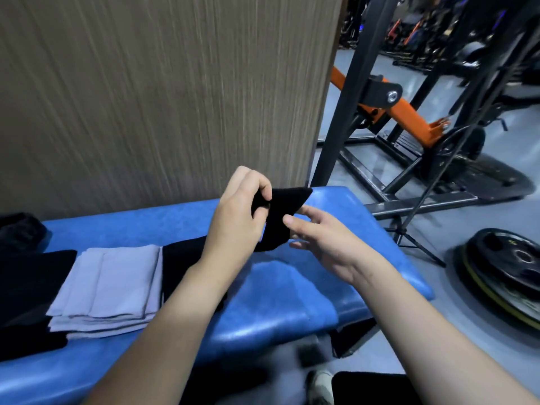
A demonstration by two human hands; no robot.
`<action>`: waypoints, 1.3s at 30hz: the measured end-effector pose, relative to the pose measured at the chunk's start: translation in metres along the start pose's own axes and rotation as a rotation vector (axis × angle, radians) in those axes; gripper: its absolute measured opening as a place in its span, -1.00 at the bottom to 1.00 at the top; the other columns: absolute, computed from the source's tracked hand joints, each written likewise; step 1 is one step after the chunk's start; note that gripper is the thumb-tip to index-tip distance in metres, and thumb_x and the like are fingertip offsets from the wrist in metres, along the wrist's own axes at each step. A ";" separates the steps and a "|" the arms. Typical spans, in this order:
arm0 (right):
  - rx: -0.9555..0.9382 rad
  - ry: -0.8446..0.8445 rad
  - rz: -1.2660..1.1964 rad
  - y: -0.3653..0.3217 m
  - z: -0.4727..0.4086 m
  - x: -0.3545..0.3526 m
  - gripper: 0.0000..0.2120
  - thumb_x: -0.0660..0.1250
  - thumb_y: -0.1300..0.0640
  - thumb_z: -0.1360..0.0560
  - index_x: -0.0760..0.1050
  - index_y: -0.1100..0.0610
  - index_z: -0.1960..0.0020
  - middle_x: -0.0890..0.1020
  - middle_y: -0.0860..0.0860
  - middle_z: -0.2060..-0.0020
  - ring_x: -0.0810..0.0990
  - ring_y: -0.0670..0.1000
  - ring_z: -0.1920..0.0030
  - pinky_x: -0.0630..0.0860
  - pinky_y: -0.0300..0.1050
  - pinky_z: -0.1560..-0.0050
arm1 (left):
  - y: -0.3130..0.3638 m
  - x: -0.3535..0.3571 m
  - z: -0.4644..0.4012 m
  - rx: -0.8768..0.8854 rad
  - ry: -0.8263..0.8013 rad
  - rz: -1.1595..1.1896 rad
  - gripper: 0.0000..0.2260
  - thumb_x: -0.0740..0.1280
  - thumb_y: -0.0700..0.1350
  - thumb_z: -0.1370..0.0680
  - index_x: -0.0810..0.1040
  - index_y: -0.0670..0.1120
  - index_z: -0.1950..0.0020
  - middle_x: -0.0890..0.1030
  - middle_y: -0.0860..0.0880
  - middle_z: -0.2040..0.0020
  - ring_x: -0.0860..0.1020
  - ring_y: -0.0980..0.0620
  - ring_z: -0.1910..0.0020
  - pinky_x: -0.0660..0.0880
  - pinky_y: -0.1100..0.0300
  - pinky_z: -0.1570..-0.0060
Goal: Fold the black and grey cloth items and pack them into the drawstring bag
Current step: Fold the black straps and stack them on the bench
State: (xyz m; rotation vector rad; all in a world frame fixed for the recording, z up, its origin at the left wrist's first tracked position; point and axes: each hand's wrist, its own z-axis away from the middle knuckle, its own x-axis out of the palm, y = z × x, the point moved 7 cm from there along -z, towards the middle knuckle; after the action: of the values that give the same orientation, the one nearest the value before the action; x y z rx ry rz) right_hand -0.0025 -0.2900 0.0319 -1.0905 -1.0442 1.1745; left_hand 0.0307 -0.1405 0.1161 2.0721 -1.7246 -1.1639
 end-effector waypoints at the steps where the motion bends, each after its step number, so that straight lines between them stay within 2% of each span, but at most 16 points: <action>1: 0.004 0.002 -0.027 0.001 0.004 -0.005 -0.54 0.49 0.09 -0.46 0.48 0.12 -0.32 0.72 0.05 0.04 0.65 0.01 0.05 0.45 0.06 -0.21 | 0.002 0.005 0.002 0.008 -0.004 -0.021 -0.61 0.26 -0.47 -0.34 0.34 0.02 0.13 0.36 0.12 0.12 0.41 0.14 0.14 0.35 0.31 0.13; 3: 0.016 0.032 -0.069 0.004 0.010 -0.021 -0.50 0.49 0.20 -0.44 0.45 0.15 -0.34 0.72 0.14 0.06 0.65 0.08 0.06 0.49 0.05 -0.17 | 0.005 0.015 0.004 0.018 -0.015 -0.063 -0.59 0.29 -0.45 -0.36 0.36 0.06 0.08 0.35 0.17 0.12 0.40 0.10 0.12 0.38 0.21 0.13; 5: 0.042 0.080 -0.069 0.008 0.017 -0.040 -0.55 0.45 0.30 -0.48 0.46 0.15 -0.33 0.69 0.13 0.18 0.63 0.10 0.13 0.50 -0.01 -0.06 | 0.007 0.025 0.008 0.048 -0.040 -0.123 -0.57 0.32 -0.45 -0.39 0.41 0.06 -0.01 0.36 0.18 0.15 0.38 0.08 0.10 0.40 0.16 0.13; 7: 0.044 0.125 -0.011 0.009 0.025 -0.059 -0.60 0.44 0.30 -0.49 0.47 0.12 -0.30 0.66 0.09 0.24 0.60 0.08 0.19 0.51 -0.11 0.07 | 0.009 0.039 0.013 0.122 -0.108 -0.207 -0.59 0.34 -0.47 -0.37 0.50 0.00 -0.01 0.41 0.15 0.16 0.38 0.04 0.10 0.42 0.11 0.15; 10: -0.018 0.206 0.273 0.007 0.031 -0.090 -0.68 0.45 0.27 -0.49 0.51 0.11 -0.21 0.58 0.01 0.33 0.50 0.00 0.28 0.43 -0.20 0.19 | 0.004 0.065 0.022 0.242 -0.261 -0.337 -0.62 0.30 -0.48 -0.34 0.56 -0.03 0.06 0.47 0.05 0.14 0.39 -0.04 0.11 0.44 0.00 0.19; 14: -0.059 0.230 0.718 0.015 0.024 -0.109 -0.77 0.48 0.24 -0.46 0.55 0.09 -0.08 0.56 -0.06 0.34 0.46 -0.16 0.39 0.39 -0.21 0.21 | -0.009 0.096 0.043 0.222 -0.516 -0.428 -0.59 0.18 -0.38 -0.33 0.52 0.08 0.02 0.42 0.06 0.11 0.37 -0.02 0.11 0.40 0.08 0.13; 17: -0.013 0.209 0.959 0.027 0.017 -0.111 -0.76 0.48 0.18 -0.46 0.56 0.03 -0.09 0.56 -0.09 0.26 0.51 -0.06 0.18 0.42 -0.16 0.09 | -0.026 0.116 0.065 0.062 -0.781 -0.457 -0.63 0.22 -0.30 -0.43 0.47 0.13 -0.08 0.39 0.10 -0.01 0.39 0.03 -0.04 0.34 0.16 0.05; 19: 0.028 0.189 1.072 0.031 0.015 -0.111 -0.73 0.47 0.11 -0.46 0.55 0.00 -0.13 0.53 -0.10 0.18 0.49 0.01 0.03 0.43 -0.10 -0.04 | -0.035 0.119 0.070 -0.054 -0.847 -0.451 -0.71 0.26 -0.19 -0.47 0.44 0.16 -0.09 0.38 0.15 -0.03 0.38 0.09 -0.08 0.35 0.16 0.05; 21: 0.023 0.195 1.195 0.031 0.014 -0.110 -0.71 0.47 0.01 -0.46 0.53 -0.05 -0.16 0.51 -0.06 0.03 0.47 0.04 -0.10 0.39 -0.04 -0.16 | -0.038 0.117 0.070 -0.114 -0.840 -0.419 -0.82 0.32 0.03 -0.49 0.46 0.19 -0.07 0.41 0.16 -0.01 0.40 0.13 -0.08 0.37 0.15 0.06; 24: -0.034 0.234 1.261 0.022 0.018 -0.104 -0.67 0.45 -0.08 -0.46 0.50 -0.08 -0.18 0.45 -0.04 -0.08 0.39 0.05 -0.20 0.30 -0.04 -0.20 | -0.038 0.112 0.069 -0.209 -0.741 -0.351 -0.81 0.30 0.23 -0.48 0.50 0.18 0.01 0.47 0.17 0.06 0.45 0.18 0.00 0.42 0.13 0.07; 27: -0.070 0.187 1.270 0.019 0.023 -0.092 -0.60 0.47 -0.10 -0.43 0.49 -0.06 -0.22 0.41 -0.04 -0.08 0.37 0.04 -0.18 0.31 -0.05 -0.21 | -0.031 0.109 0.063 -0.280 -0.543 -0.376 -0.84 0.29 0.17 -0.53 0.44 0.11 0.05 0.50 0.15 0.09 0.50 0.13 0.05 0.37 0.14 0.14; 29: -0.051 0.126 1.279 0.024 0.023 -0.085 -0.55 0.50 -0.09 -0.40 0.49 -0.05 -0.23 0.40 -0.02 -0.09 0.38 0.06 -0.18 0.36 0.00 -0.24 | -0.028 0.113 0.064 -0.323 -0.474 -0.420 -0.83 0.28 0.15 -0.55 0.40 0.08 0.02 0.50 0.12 0.05 0.52 0.05 0.01 0.40 0.09 0.10; 31: -0.006 0.078 1.255 0.033 0.023 -0.082 -0.51 0.53 -0.07 -0.36 0.48 -0.03 -0.23 0.39 -0.01 -0.10 0.40 0.07 -0.19 0.42 0.04 -0.22 | -0.030 0.121 0.068 -0.354 -0.476 -0.489 -0.75 0.28 0.18 -0.55 0.39 0.04 -0.06 0.51 0.06 -0.05 0.52 -0.04 -0.08 0.41 0.05 0.03; 35: 0.017 0.085 1.258 0.040 0.021 -0.082 -0.52 0.50 -0.03 -0.39 0.46 0.00 -0.26 0.39 -0.02 -0.10 0.45 0.06 -0.18 0.41 -0.11 -0.02 | -0.036 0.132 0.072 -0.379 -0.500 -0.601 -0.55 0.33 0.25 -0.50 0.41 -0.04 -0.21 0.46 -0.01 -0.18 0.48 -0.07 -0.22 0.43 0.04 -0.09; 39: 0.008 0.099 1.286 0.039 0.019 -0.081 -0.52 0.48 -0.01 -0.40 0.46 0.03 -0.27 0.38 -0.03 -0.12 0.47 0.04 -0.17 0.44 -0.10 -0.04 | -0.033 0.131 0.066 -0.344 -0.470 -0.638 -0.68 0.26 0.15 -0.55 0.47 -0.04 -0.17 0.51 -0.03 -0.14 0.53 -0.07 -0.15 0.42 0.07 -0.01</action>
State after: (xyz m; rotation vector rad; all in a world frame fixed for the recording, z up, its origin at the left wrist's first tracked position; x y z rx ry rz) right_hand -0.0354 -0.3664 -0.0071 -1.8647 -0.1380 2.0499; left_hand 0.0115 -0.2282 -0.0044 2.3006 -0.8779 -2.0927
